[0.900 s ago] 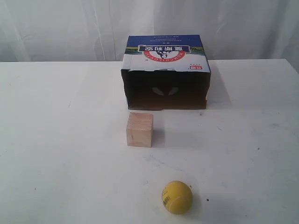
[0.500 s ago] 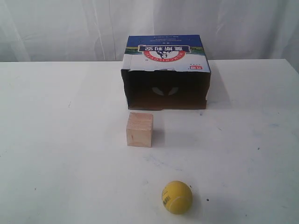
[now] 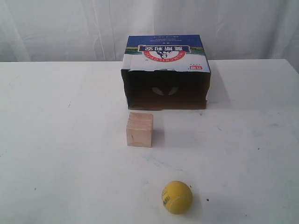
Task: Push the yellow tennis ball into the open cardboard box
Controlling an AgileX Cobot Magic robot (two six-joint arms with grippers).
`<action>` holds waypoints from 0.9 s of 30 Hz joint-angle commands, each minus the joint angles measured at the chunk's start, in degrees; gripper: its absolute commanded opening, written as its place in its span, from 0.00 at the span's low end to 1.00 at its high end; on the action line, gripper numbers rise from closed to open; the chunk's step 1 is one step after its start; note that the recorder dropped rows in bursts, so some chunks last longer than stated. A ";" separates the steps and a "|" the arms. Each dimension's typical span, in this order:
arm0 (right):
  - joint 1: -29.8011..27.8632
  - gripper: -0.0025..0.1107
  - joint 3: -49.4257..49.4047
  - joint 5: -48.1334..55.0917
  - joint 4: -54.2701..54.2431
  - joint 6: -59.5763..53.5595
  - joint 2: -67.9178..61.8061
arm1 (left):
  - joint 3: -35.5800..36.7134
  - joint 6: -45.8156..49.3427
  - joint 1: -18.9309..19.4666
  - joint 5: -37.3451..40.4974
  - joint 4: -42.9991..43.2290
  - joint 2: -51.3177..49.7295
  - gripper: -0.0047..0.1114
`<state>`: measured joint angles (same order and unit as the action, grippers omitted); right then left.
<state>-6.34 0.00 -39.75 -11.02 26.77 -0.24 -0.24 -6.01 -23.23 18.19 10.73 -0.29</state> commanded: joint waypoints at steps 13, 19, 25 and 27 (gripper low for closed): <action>-0.55 0.02 49.39 4.55 20.42 -27.16 -58.68 | 0.24 -0.08 -0.38 0.22 0.02 0.29 0.04; -0.55 0.02 69.04 74.80 15.21 -23.84 -92.85 | 0.24 -0.08 -0.38 0.22 0.02 0.29 0.04; 0.69 0.02 69.88 91.81 -0.17 -37.34 -95.56 | 0.24 -0.08 -0.38 0.22 0.02 0.29 0.04; 2.88 0.02 69.88 97.93 -13.10 -48.03 -93.88 | 0.24 -0.08 -0.38 0.22 0.02 0.29 0.04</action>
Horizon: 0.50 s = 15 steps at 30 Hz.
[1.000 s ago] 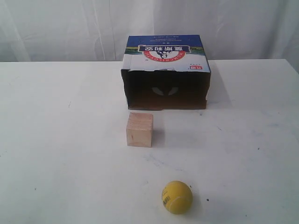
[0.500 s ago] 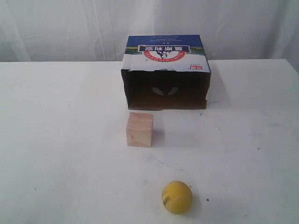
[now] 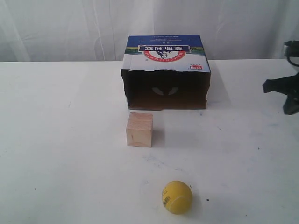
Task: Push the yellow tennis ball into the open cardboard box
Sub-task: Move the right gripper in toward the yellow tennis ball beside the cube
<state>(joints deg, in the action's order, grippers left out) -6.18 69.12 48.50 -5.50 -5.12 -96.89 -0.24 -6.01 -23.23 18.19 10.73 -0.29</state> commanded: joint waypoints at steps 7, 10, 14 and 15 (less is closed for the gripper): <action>22.03 0.02 -3.64 17.61 -30.35 -21.00 8.18 | 0.24 -0.08 -0.38 0.22 0.02 0.29 0.04; 30.06 0.02 -7.19 15.61 -29.34 -17.15 8.42 | 0.24 -0.08 -0.38 0.22 0.02 0.29 0.04; 36.07 0.02 -11.11 9.21 -28.05 -14.25 8.42 | 0.24 -0.08 -0.38 0.22 0.02 0.29 0.04; 36.72 0.02 -11.77 7.08 -27.90 -14.25 8.42 | 0.24 -0.08 -0.38 0.22 0.02 0.29 0.04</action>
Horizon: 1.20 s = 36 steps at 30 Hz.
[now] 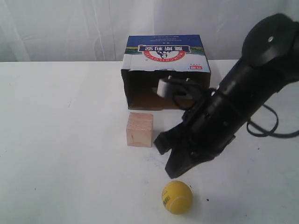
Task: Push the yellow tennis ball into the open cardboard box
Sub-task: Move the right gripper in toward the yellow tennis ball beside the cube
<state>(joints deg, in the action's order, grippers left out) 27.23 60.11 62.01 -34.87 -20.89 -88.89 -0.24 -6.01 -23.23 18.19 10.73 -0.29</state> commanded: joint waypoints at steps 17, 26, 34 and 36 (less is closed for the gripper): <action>4.07 0.02 -12.83 -26.10 3.65 1.53 -1.86 | 0.24 -0.08 -0.38 0.22 0.02 0.29 0.04; 4.07 0.02 -12.30 -44.01 3.79 -0.17 -1.50 | 0.24 -0.08 -0.38 0.22 0.02 0.29 0.04; 4.52 0.02 -10.57 -42.68 3.39 5.70 0.64 | 0.24 -0.08 -0.38 0.22 0.02 0.29 0.04; 5.41 0.02 -10.86 -43.38 3.29 5.83 -0.73 | 0.24 -0.08 -0.38 0.22 0.02 0.29 0.04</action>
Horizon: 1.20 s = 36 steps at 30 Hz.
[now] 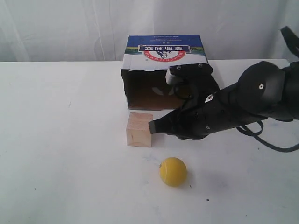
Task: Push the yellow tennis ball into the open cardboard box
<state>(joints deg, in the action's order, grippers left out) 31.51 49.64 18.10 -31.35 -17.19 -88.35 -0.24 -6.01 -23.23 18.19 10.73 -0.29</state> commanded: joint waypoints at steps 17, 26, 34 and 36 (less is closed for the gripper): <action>3.87 0.02 -0.38 -8.13 1.65 2.02 -10.21 | 0.24 -0.08 -0.38 0.22 0.02 0.29 0.04; 3.48 0.02 -0.38 -11.60 3.34 2.02 -10.21 | 0.24 -0.08 -0.38 0.22 0.02 0.29 0.04; -0.55 0.02 -0.38 -12.94 3.34 1.53 -10.21 | 0.24 -0.08 -0.38 0.22 0.02 0.29 0.04; -1.27 0.02 -0.28 -14.76 3.34 -0.75 -10.09 | 0.24 -0.08 -0.38 0.22 0.02 0.29 0.04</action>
<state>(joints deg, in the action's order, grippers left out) 31.45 49.53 5.67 -28.41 -15.79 -98.54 -0.24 -6.01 -23.23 18.19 10.73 -0.29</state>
